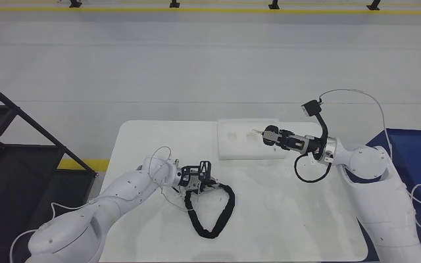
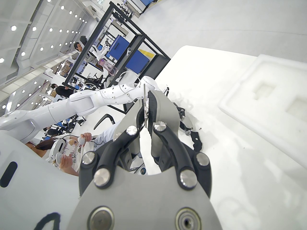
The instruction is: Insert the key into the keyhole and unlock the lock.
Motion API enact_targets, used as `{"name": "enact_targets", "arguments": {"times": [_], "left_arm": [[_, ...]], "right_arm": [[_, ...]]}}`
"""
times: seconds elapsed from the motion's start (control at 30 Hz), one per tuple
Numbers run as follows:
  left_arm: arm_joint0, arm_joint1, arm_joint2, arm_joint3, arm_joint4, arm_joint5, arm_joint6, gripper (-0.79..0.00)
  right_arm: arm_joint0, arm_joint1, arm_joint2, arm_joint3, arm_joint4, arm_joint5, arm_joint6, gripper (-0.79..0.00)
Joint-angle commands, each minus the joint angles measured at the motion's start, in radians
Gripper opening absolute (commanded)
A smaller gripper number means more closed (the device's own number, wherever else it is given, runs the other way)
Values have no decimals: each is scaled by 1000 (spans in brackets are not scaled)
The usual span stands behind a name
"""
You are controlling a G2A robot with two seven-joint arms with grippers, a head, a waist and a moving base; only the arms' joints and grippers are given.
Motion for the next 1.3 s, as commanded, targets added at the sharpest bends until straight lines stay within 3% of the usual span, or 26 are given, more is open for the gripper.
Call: {"name": "enact_targets", "arguments": {"times": [0.0, 0.2, 0.53, 0.83, 1.1, 1.27], "left_arm": [[-5, -2, -6, 5, 1, -7, 13, -785], [-30, 6, -41, 1, -11, -58, 99, -785], [-45, 62, -116, -82, -3, -142, 294, -785], [-37, 119, -169, -233, -109, -172, 264, -785], [-49, 162, -189, -337, -92, -151, 285, -785], [-59, 175, -170, -358, -28, -83, 354, -785]], "right_arm": [[0, 0, 0, 0, 0, 0, 0, -785], [0, 0, 0, 0, 0, 0, 0, -785], [-9, 1, -11, -15, -27, 19, 4, -785], [-2, 13, -62, -113, -154, 112, 144, -785], [-11, 22, -83, -228, -207, 184, 197, -785], [-18, 27, -82, -265, -232, 185, 200, -785]]}}
